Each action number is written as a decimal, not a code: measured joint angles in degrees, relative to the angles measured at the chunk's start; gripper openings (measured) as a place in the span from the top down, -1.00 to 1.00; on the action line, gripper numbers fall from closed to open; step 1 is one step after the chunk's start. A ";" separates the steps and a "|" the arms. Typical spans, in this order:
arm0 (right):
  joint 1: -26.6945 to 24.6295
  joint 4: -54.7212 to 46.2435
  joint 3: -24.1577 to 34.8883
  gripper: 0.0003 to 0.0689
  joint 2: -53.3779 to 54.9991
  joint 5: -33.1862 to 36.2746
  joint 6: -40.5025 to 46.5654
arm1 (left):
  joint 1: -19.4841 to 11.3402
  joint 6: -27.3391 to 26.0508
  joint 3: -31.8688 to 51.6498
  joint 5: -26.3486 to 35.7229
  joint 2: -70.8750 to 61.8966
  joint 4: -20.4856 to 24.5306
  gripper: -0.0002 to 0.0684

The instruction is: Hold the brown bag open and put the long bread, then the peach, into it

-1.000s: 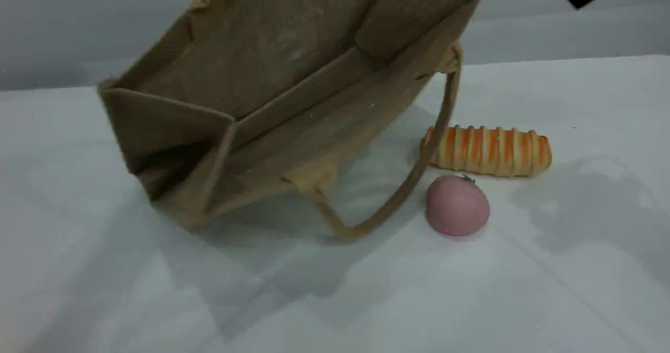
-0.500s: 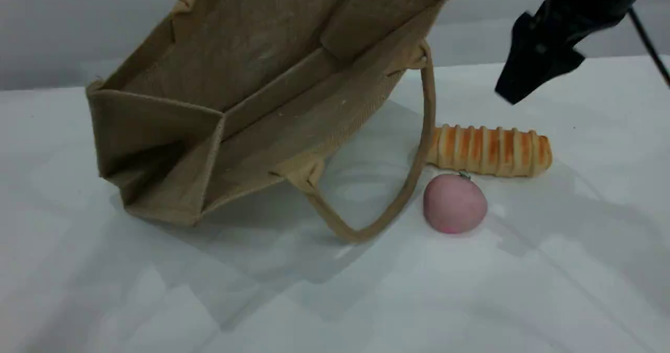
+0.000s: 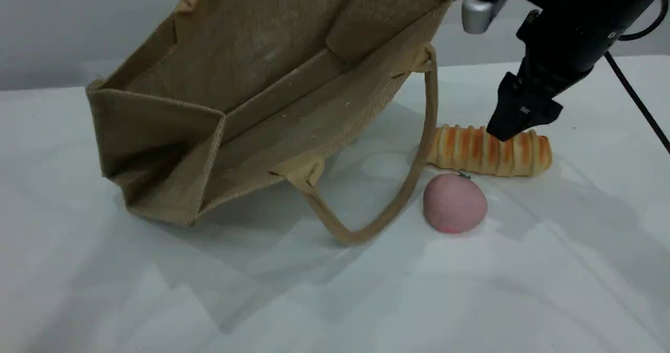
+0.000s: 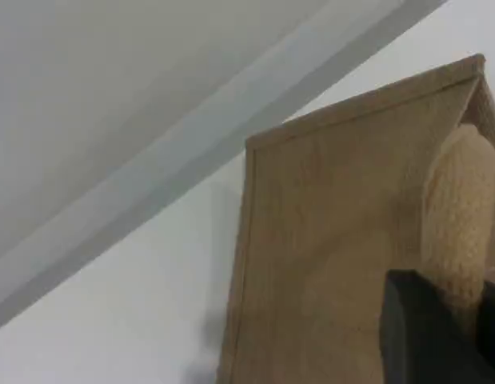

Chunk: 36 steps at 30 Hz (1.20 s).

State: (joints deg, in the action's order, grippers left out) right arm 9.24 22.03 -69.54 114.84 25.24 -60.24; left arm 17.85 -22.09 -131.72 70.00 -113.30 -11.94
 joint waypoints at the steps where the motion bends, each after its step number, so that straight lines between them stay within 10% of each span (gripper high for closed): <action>1: 0.00 0.00 0.00 -0.65 0.35 -1.05 -0.06 | 0.00 0.00 0.00 0.00 0.00 0.00 0.71; 22: 0.00 -0.05 -0.06 -0.63 10.82 -13.97 -0.40 | 0.00 0.07 0.00 -0.04 0.00 -0.04 0.71; 36: -0.10 0.25 -0.06 0.75 11.32 -11.45 0.26 | 0.00 0.07 0.00 -0.04 -0.07 0.11 0.71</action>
State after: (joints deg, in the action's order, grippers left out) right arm 9.14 22.28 -69.60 126.16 13.79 -59.98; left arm 17.85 -22.02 -131.72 69.96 -113.37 -11.83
